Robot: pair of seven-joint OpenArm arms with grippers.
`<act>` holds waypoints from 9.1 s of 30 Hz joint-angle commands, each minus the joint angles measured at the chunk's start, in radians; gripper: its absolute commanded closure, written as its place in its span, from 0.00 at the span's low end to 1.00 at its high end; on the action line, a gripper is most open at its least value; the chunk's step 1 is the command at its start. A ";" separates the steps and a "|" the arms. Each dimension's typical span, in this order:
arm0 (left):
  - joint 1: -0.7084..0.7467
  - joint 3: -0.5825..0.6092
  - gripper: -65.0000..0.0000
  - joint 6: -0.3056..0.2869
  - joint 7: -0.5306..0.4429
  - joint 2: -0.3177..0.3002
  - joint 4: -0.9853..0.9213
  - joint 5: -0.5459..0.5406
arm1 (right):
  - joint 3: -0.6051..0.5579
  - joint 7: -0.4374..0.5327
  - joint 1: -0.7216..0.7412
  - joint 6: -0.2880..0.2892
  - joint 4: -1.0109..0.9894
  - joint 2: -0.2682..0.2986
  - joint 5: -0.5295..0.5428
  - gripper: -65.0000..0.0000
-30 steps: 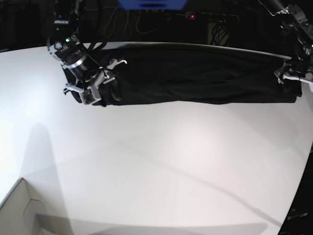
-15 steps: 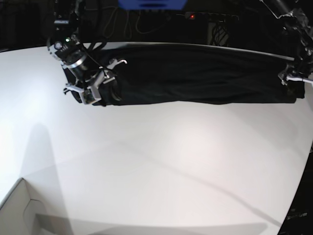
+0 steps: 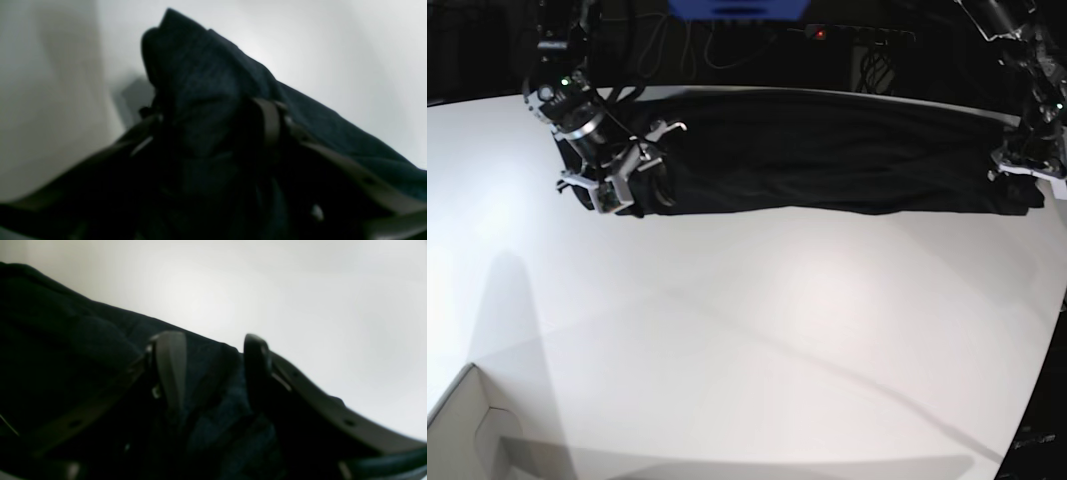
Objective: Layout the t-shirt on the table in an organized manner, then fold the t-shirt properly
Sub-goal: 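Hold both ends of the folded strip with both grippers, then lift the strip end with the left gripper and fold it toward the right gripper, then press the folded end down with the left gripper and adjust it, then open the left gripper and raise it off the folded shirt, then grasp the strip end with the right gripper and lift it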
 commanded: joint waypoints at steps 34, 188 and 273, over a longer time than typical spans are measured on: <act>0.071 0.069 1.00 -0.002 0.129 0.091 0.634 0.026 | 0.125 -0.130 -0.057 0.005 0.178 -0.115 0.021 0.56; 0.206 0.568 0.65 -0.001 0.209 0.066 0.783 0.192 | 0.396 -0.271 -0.017 0.005 0.006 -0.100 0.017 0.32; 0.106 0.379 0.65 -0.001 0.209 0.201 0.312 0.192 | -0.086 -0.269 -0.007 0.082 0.204 -0.124 0.021 1.00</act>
